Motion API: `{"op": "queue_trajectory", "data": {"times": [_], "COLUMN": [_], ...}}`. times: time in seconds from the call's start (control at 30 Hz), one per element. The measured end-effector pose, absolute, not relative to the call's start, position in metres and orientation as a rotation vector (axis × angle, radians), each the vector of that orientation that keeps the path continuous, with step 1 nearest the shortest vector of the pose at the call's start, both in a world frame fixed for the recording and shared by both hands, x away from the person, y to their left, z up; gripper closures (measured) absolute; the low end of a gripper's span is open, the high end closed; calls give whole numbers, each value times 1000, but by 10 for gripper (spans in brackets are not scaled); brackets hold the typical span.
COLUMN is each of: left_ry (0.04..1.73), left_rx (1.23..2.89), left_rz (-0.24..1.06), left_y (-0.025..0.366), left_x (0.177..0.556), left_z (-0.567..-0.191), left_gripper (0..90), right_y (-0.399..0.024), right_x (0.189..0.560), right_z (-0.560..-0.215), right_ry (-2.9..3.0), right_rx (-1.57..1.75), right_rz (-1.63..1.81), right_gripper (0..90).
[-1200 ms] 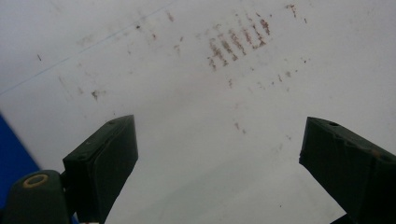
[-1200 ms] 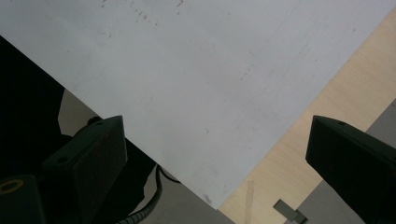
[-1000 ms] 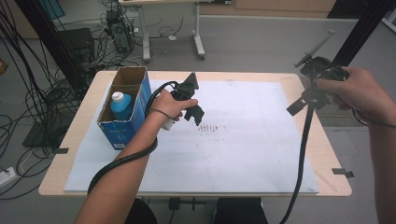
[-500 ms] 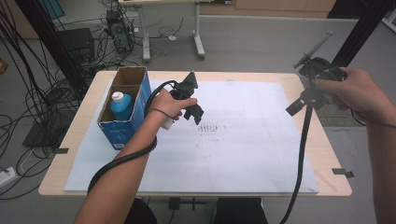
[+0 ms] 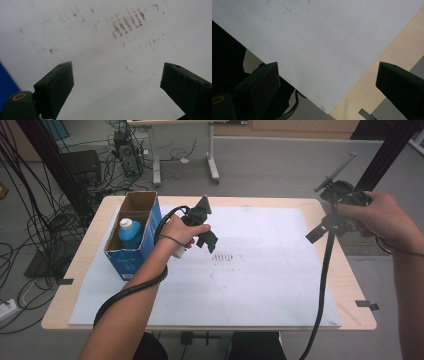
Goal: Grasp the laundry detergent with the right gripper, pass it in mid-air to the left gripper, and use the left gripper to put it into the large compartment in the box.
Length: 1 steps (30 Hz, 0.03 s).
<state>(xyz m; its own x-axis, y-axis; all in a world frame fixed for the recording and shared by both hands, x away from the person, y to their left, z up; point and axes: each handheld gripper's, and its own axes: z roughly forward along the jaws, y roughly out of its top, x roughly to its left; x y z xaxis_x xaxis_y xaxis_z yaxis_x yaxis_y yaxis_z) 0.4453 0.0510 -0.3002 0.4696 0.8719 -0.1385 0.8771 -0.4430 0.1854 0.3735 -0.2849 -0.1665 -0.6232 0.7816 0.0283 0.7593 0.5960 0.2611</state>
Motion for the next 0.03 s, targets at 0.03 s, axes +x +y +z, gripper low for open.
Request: {"op": "queue_trajectory", "data": {"times": [0.03], "left_ry": [1507], "left_rx": [2489], "left_rz": [-35], "left_y": [51], "left_x": [445], "left_z": [-300], "left_gripper": [116], "right_y": [-285], "right_x": [373], "right_z": [-167], "right_ry": [2725], "right_rx": [1319], "right_rz": [380], "right_gripper": [50]}}
